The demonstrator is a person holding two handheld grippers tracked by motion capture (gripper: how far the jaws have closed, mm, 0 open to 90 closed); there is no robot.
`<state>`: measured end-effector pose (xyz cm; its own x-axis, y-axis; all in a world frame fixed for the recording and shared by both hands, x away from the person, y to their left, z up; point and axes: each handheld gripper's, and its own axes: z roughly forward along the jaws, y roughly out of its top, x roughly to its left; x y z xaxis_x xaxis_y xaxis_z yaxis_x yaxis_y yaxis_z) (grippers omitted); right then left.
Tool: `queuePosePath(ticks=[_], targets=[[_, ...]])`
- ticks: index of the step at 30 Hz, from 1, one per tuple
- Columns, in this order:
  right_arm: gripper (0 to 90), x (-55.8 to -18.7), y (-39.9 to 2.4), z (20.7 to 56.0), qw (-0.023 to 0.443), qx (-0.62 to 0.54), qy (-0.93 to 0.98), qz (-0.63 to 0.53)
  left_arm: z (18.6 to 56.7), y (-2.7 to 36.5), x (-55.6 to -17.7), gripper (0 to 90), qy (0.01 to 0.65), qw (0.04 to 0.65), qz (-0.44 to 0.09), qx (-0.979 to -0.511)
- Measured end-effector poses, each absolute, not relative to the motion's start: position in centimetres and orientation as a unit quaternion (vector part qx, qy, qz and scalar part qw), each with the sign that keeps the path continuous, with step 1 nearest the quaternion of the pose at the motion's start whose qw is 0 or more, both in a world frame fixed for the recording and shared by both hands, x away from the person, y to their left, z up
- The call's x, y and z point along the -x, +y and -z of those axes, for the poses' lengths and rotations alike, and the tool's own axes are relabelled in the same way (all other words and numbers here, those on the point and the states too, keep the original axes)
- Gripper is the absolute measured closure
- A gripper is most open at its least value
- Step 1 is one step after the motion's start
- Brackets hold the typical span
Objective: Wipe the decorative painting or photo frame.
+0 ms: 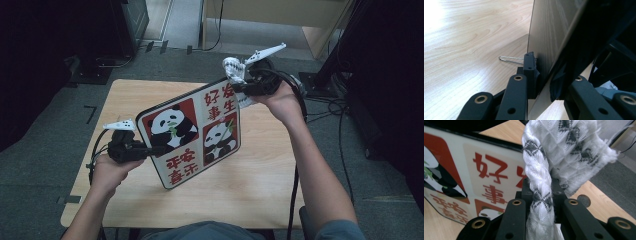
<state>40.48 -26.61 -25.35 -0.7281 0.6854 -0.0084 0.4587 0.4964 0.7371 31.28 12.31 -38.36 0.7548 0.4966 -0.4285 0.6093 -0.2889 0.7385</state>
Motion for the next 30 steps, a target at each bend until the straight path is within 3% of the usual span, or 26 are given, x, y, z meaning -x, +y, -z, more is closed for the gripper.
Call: queuePosePath(ticks=[30], targets=[[79.1,-39.1,-26.9,30.6,0.125,-0.328,0.855,-0.381,38.4,12.3,-31.2,78.5,0.331,0.486,0.057,-0.807]])
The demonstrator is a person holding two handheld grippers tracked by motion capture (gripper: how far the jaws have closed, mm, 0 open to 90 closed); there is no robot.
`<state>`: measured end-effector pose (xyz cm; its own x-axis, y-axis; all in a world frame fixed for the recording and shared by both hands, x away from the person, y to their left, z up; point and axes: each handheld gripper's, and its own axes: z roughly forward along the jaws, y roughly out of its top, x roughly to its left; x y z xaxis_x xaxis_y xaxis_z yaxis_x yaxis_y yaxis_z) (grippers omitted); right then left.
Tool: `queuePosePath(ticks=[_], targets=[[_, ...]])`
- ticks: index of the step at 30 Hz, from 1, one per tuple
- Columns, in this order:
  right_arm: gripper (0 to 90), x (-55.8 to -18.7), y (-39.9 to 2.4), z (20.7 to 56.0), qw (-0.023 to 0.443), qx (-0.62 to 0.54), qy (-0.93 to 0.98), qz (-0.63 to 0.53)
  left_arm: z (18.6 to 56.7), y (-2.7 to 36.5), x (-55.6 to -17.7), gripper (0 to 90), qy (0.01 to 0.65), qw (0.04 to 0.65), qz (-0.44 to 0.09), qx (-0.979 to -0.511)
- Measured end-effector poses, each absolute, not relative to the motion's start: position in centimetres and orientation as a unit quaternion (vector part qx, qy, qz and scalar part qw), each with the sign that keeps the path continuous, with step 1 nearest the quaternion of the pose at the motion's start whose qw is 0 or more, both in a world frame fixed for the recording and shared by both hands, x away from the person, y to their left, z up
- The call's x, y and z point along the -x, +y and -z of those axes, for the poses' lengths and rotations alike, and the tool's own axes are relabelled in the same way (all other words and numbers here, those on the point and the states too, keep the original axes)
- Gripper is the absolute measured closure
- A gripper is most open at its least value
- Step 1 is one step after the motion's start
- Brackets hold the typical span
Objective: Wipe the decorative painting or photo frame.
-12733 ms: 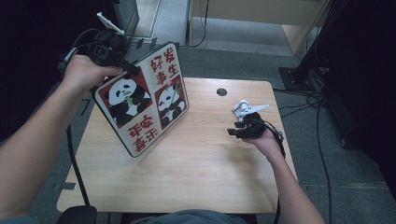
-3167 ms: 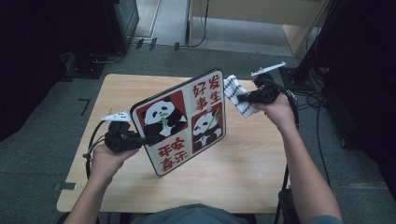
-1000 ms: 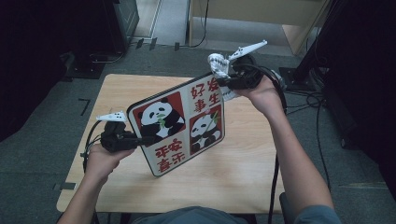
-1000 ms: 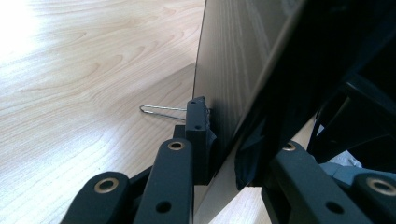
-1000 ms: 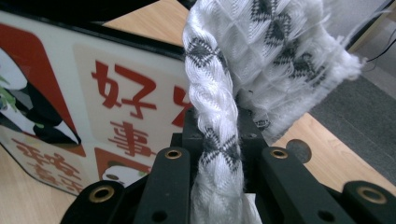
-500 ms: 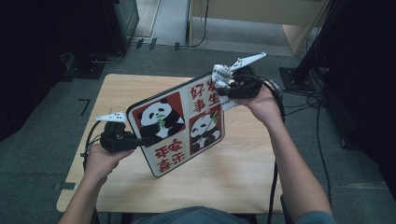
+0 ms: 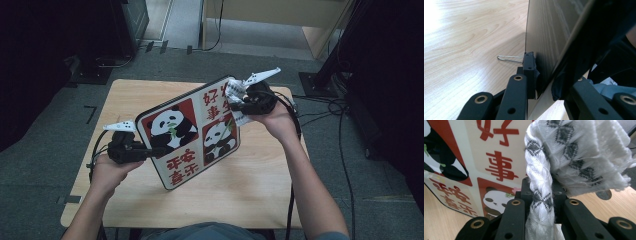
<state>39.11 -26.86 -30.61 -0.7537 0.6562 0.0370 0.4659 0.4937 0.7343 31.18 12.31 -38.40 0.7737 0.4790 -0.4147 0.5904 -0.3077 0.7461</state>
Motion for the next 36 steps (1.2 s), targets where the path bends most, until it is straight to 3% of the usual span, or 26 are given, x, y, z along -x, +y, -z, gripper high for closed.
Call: queuePosePath(ticks=[36], targets=[[79.1,-37.5,-27.5,36.0,0.091,-0.341,0.855,-0.380,38.6,12.5,-31.1,78.7,0.339,0.495,0.052,-0.798]])
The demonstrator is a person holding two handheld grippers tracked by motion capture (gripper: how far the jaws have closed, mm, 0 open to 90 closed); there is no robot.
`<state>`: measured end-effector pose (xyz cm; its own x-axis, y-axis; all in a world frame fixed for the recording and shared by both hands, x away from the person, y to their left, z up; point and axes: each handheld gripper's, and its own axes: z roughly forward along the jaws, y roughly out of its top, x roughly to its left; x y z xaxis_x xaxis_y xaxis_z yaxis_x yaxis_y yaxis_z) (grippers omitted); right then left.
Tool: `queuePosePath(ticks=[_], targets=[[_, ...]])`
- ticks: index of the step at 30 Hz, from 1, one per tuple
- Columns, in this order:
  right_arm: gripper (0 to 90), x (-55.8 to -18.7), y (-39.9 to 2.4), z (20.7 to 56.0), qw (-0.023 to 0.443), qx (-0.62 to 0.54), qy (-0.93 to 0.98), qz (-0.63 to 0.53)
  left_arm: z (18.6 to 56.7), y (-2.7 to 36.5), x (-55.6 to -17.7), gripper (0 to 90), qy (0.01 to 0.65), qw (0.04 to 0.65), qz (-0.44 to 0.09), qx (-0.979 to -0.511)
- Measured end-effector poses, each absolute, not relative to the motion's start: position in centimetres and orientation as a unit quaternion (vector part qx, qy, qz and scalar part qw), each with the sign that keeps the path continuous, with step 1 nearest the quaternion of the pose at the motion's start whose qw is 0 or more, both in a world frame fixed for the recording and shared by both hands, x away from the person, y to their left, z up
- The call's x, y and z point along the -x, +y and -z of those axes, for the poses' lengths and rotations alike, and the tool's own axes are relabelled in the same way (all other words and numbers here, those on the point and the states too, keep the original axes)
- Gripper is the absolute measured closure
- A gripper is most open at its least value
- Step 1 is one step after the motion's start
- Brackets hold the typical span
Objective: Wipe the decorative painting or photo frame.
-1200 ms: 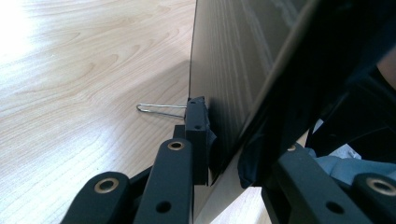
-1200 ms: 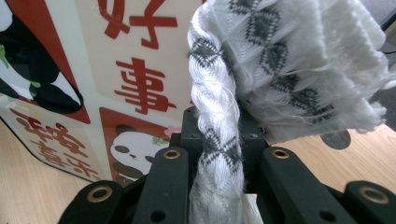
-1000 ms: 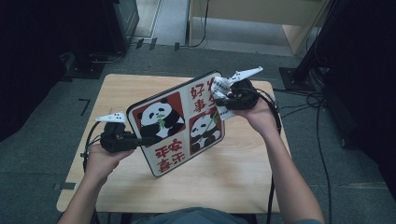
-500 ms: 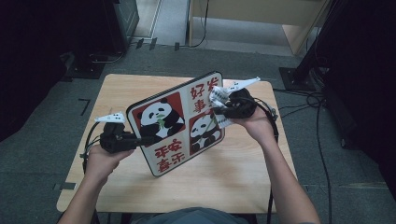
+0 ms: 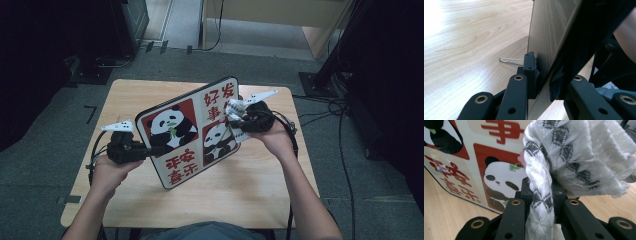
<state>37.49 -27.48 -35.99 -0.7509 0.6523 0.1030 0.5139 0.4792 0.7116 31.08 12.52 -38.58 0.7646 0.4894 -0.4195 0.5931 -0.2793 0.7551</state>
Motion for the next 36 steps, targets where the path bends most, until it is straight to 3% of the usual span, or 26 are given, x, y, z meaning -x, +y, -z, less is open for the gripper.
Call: queuePosePath(ticks=[36], targets=[[78.8,-36.4,-28.0,42.2,0.045,-0.355,0.866,-0.350,38.6,12.5,-31.0,78.8,0.337,0.496,0.050,-0.799]])
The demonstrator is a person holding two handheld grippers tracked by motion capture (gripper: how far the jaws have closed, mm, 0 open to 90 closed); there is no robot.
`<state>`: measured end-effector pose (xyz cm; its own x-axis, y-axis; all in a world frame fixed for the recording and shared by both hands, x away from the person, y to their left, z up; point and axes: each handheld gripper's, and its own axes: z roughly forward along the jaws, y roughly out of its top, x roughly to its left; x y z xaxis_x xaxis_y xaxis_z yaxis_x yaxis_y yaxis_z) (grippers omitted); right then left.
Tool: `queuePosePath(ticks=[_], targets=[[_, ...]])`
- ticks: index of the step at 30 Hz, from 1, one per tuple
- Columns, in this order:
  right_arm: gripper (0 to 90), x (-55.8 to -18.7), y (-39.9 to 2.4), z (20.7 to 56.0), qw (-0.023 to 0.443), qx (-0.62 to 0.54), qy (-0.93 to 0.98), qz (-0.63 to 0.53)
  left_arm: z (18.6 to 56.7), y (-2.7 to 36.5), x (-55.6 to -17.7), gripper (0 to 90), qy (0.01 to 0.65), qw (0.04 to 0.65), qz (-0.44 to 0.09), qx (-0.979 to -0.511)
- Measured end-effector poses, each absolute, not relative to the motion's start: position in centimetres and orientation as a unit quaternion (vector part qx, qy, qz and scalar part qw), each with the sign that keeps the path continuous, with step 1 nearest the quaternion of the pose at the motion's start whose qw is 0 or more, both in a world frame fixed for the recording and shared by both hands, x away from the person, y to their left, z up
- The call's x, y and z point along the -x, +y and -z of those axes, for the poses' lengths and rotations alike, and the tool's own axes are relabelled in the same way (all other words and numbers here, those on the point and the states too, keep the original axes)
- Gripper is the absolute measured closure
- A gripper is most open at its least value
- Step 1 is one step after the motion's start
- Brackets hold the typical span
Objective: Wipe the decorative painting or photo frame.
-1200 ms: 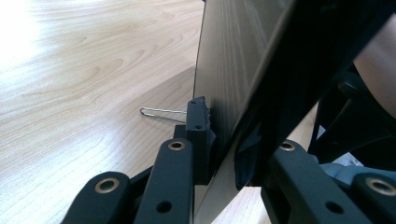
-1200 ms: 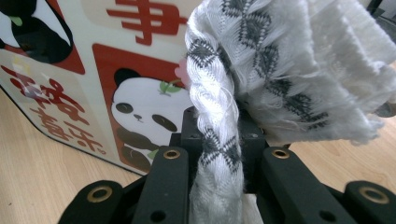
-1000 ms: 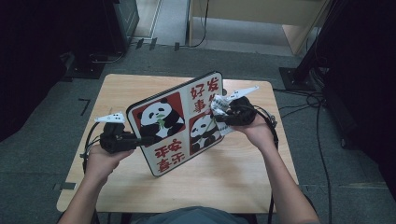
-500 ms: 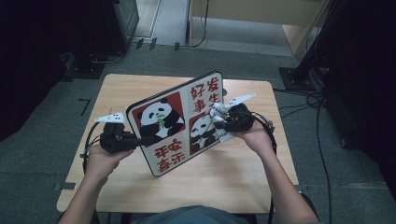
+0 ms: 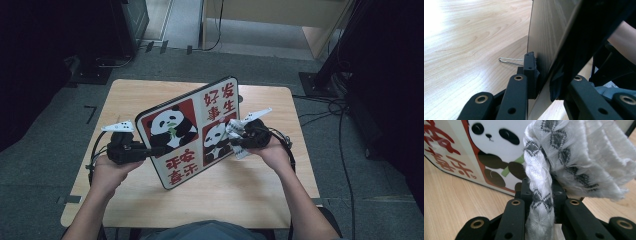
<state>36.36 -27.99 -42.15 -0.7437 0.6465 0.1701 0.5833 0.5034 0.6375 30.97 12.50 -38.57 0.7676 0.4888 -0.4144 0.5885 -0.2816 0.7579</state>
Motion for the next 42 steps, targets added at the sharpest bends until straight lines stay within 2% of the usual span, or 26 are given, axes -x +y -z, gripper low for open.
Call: queuePosePath(ticks=[20,26,32,42], targets=[[78.5,-35.9,-28.5,45.5,0.018,-0.370,0.871,-0.323,38.6,12.5,-31.0,78.7,0.335,0.496,0.053,-0.799],[78.6,-35.8,-29.0,46.2,-0.004,-0.385,0.869,-0.311,38.6,12.6,-31.0,78.6,0.336,0.497,0.053,-0.798],[78.6,-35.6,-29.2,46.0,-0.008,-0.387,0.869,-0.307,38.7,12.6,-30.9,78.5,0.339,0.499,0.053,-0.796],[78.8,-35.5,-30.0,44.1,0.013,-0.392,0.858,-0.332,38.8,12.6,-31.0,78.1,0.341,0.503,0.055,-0.792]])
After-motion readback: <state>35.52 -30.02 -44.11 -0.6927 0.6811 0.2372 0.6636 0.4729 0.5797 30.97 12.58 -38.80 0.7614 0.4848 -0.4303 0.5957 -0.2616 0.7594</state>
